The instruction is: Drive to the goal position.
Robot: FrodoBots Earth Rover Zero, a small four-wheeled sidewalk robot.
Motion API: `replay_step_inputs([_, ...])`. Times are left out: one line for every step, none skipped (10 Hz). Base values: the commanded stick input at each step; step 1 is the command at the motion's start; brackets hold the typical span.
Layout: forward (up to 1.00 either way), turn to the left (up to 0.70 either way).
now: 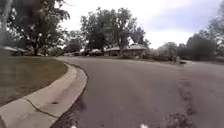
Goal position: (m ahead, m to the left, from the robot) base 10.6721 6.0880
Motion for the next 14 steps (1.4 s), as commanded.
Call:
replay_step_inputs([0.7, 0.0])
replay_step_inputs([0.7, 0.0])
replay_step_inputs([0.7, 0.0])
replay_step_inputs([0.7, 0.0])
replay_step_inputs([0.7, 0.0])
replay_step_inputs([0.7, 0.0])
replay_step_inputs([0.7, 0.0])
replay_step_inputs([0.7, 0.0])
replay_step_inputs([0.7, 0.0])
replay_step_inputs([0.7, 0.0])
replay_step_inputs([0.7, 0.0])
replay_step_inputs([0.7, 0.0])
replay_step_inputs([0.7, 0.0])
replay_step_inputs([0.7, 0.0])
